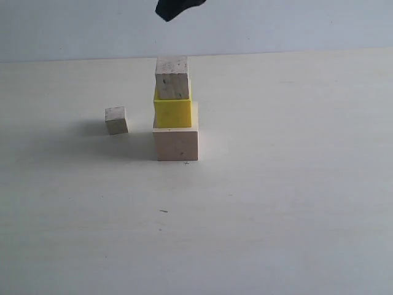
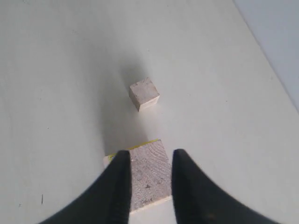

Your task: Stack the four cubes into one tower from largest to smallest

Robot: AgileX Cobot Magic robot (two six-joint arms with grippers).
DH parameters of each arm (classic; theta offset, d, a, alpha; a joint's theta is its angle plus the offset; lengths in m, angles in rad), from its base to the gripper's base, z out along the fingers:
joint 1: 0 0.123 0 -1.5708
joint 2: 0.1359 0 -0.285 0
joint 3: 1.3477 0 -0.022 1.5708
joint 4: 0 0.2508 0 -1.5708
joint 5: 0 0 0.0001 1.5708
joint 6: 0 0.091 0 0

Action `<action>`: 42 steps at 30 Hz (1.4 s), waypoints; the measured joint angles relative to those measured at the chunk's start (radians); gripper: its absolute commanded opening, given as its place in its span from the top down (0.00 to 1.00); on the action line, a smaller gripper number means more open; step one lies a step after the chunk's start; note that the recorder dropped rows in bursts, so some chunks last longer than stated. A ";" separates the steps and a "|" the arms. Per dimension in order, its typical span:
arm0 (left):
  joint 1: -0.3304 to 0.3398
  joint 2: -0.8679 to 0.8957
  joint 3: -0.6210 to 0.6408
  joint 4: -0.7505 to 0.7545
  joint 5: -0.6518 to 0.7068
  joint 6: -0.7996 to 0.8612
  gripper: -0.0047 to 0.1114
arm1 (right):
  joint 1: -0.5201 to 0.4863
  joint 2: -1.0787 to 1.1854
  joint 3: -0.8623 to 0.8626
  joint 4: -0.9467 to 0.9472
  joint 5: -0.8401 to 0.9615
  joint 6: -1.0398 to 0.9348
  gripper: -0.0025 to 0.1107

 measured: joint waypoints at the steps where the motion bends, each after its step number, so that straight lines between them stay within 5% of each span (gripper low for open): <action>1: 0.000 0.000 0.000 0.000 0.000 0.000 0.96 | 0.000 -0.013 0.000 -0.008 0.000 0.005 0.98; 12: 0.000 0.000 0.000 0.000 0.000 0.000 0.96 | -0.035 -0.162 0.022 -0.123 -0.022 0.370 0.98; 18: 0.000 0.000 0.000 0.000 0.000 0.000 0.96 | -0.046 -0.393 0.287 -0.081 -0.243 0.442 0.98; 22: 0.000 0.000 0.000 0.000 0.000 0.000 0.96 | -0.046 -0.660 0.671 -0.063 -0.495 0.464 0.98; 26: 0.000 0.000 0.000 0.000 0.000 0.000 0.96 | -0.046 -0.831 0.966 -0.020 -0.534 0.467 0.98; 33: 0.000 0.000 0.000 0.013 -0.004 0.000 0.96 | -0.046 -0.967 1.153 -0.006 -0.534 0.468 0.98; 42: 0.000 0.000 0.006 0.035 -0.484 0.000 0.96 | -0.046 -1.027 1.175 0.000 -0.531 0.468 0.98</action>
